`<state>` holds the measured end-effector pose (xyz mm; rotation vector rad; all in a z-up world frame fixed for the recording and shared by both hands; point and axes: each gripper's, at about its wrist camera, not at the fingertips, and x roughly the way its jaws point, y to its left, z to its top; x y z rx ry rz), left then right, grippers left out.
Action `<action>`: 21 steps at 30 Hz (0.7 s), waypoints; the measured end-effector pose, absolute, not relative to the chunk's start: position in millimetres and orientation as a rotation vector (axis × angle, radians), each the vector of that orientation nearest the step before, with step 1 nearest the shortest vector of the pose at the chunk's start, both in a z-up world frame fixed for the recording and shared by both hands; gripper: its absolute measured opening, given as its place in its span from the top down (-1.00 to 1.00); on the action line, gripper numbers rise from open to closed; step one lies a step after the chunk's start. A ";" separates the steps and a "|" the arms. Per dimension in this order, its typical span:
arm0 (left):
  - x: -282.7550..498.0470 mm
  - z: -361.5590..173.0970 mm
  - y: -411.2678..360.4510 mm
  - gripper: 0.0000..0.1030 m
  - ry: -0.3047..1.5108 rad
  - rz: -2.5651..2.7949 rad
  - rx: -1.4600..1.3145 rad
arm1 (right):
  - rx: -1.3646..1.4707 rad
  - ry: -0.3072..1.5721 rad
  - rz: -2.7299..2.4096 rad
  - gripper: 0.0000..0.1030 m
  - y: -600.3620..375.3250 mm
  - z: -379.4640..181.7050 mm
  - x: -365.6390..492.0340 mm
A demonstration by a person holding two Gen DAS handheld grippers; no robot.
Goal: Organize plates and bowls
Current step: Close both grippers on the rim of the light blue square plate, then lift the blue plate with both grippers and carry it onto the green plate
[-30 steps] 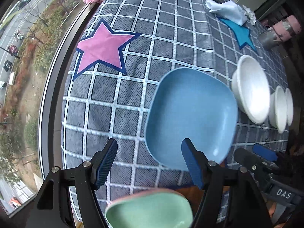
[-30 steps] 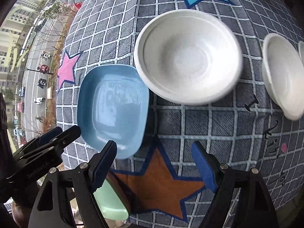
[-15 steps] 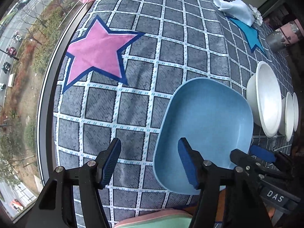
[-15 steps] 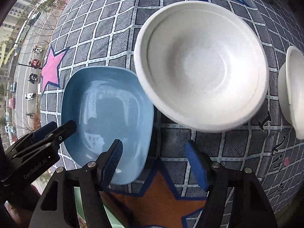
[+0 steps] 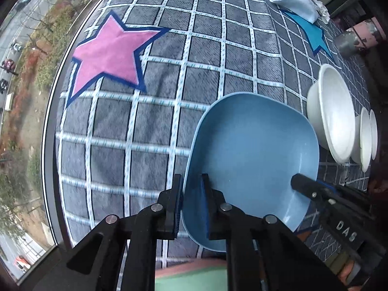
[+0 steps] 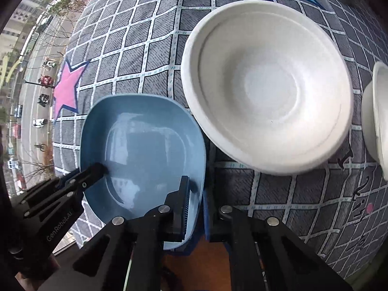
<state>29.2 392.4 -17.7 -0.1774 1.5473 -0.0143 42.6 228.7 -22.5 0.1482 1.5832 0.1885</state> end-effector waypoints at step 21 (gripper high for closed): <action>-37.5 63.2 344.0 0.70 1.398 0.056 -0.099 | 0.116 1.535 0.357 0.78 197.1 41.8 -5.7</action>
